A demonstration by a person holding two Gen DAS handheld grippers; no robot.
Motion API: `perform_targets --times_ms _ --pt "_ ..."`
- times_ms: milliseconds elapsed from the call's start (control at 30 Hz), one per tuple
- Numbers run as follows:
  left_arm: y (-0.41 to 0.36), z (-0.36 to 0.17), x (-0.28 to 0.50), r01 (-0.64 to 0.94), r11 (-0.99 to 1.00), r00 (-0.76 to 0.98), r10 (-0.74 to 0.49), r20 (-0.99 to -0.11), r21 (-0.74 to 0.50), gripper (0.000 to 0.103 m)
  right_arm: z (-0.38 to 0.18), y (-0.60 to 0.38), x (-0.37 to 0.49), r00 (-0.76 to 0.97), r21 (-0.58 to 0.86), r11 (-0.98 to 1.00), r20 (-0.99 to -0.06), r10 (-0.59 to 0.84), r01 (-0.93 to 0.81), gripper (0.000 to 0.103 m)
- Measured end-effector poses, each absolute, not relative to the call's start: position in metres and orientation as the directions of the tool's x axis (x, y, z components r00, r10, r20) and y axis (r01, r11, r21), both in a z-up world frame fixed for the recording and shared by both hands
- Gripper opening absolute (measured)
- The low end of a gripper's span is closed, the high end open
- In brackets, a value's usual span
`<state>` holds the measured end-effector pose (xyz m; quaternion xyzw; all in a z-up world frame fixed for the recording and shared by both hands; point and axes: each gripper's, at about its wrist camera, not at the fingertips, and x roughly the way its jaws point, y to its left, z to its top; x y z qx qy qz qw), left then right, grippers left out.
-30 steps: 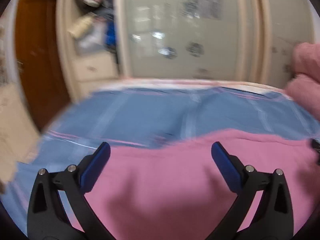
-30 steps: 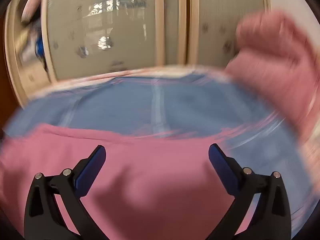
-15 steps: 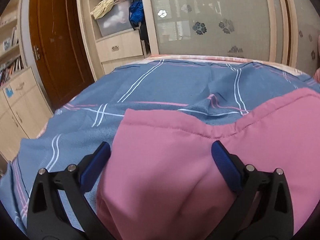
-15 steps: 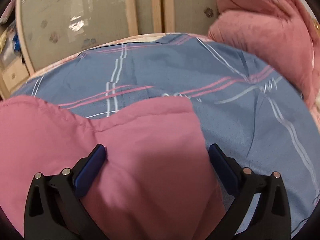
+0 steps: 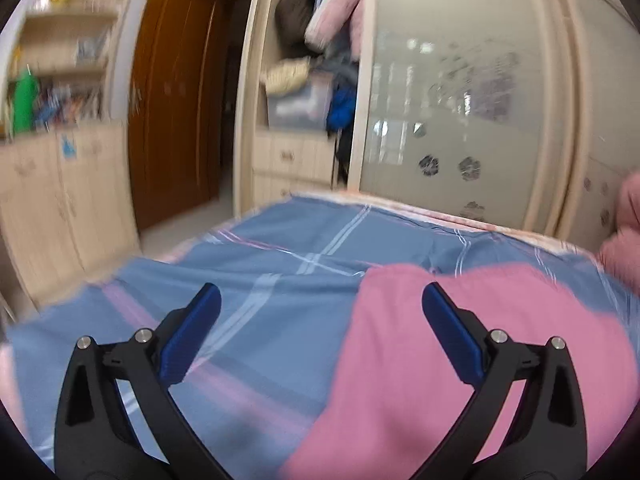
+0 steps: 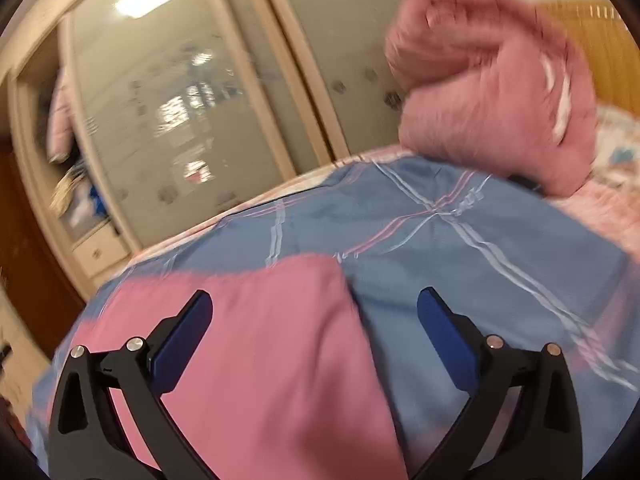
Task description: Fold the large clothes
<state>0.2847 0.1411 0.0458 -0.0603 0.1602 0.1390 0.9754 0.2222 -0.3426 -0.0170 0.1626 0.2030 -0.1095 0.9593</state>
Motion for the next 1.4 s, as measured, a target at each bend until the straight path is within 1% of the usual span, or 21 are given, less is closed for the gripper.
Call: perform_targets --times_ms 67,133,167,233,300,367,467,533,600,667,833,1000,1133,1400 --pt "0.128 0.039 0.219 -0.300 0.953 0.918 0.280 -0.279 -0.032 0.101 -0.020 -0.315 0.168 0.888 0.241 0.935 -0.439 -0.134 0.261 0.102" --pt "0.115 0.037 0.177 -0.322 0.947 0.911 0.304 -0.279 -0.021 0.101 -0.024 -0.289 0.120 0.885 0.174 0.949 -0.436 -0.164 0.262 0.102" --pt "0.107 0.039 0.156 -0.292 0.956 0.916 0.274 -0.294 -0.018 0.101 -0.023 -0.275 0.103 0.878 0.127 0.959 -0.446 -0.175 0.255 0.102" --pt "0.098 0.040 0.125 -0.231 0.972 0.926 0.208 -0.315 -0.039 0.101 -0.020 -0.251 0.076 0.880 0.056 0.971 -0.436 -0.186 0.233 0.102" --pt "0.086 0.037 0.091 -0.208 0.977 0.928 0.180 -0.326 -0.052 0.101 -0.017 -0.229 0.049 0.893 0.000 0.972 -0.395 -0.215 0.233 0.102" --pt "0.077 0.029 0.070 -0.170 0.984 0.922 0.141 -0.360 -0.050 0.101 -0.018 -0.212 0.030 0.904 -0.035 0.973 -0.364 -0.225 0.228 0.102" --pt "0.064 0.010 0.043 -0.144 0.989 0.897 0.126 -0.424 -0.011 0.101 -0.023 -0.195 0.005 0.900 -0.042 0.978 -0.384 -0.205 0.204 0.102" --pt "0.056 0.003 0.029 -0.115 0.993 0.890 0.110 -0.443 0.015 0.101 -0.024 -0.187 -0.011 0.908 -0.026 0.984 -0.383 -0.173 0.176 0.102" --pt "0.052 0.005 0.017 -0.091 0.995 0.894 0.099 -0.437 0.041 0.101 -0.023 -0.183 -0.022 0.910 -0.013 0.988 -0.388 -0.144 0.151 0.102" --pt "0.056 0.010 0.005 -0.079 0.997 0.901 0.083 -0.426 0.027 0.101 -0.019 -0.180 -0.033 0.915 0.005 0.990 -0.383 -0.129 0.142 0.102" --pt "0.066 0.018 0.001 -0.085 0.996 0.909 0.083 -0.409 0.015 0.101 -0.012 -0.178 -0.040 0.926 -0.047 0.985 -0.337 -0.171 0.164 0.102" --pt "0.067 0.016 0.009 -0.085 0.996 0.893 0.076 -0.443 0.000 0.101 -0.016 -0.186 -0.034 0.908 -0.006 0.980 -0.376 -0.185 0.197 0.102" --pt "0.062 0.017 0.007 -0.061 0.998 0.898 0.064 -0.435 0.020 0.101 -0.018 -0.184 -0.032 0.903 -0.016 0.982 -0.391 -0.178 0.187 0.102" --pt "0.064 0.016 0.010 -0.044 0.999 0.892 0.038 -0.450 -0.004 0.101 -0.019 -0.182 -0.032 0.909 -0.016 0.985 -0.382 -0.166 0.173 0.102"
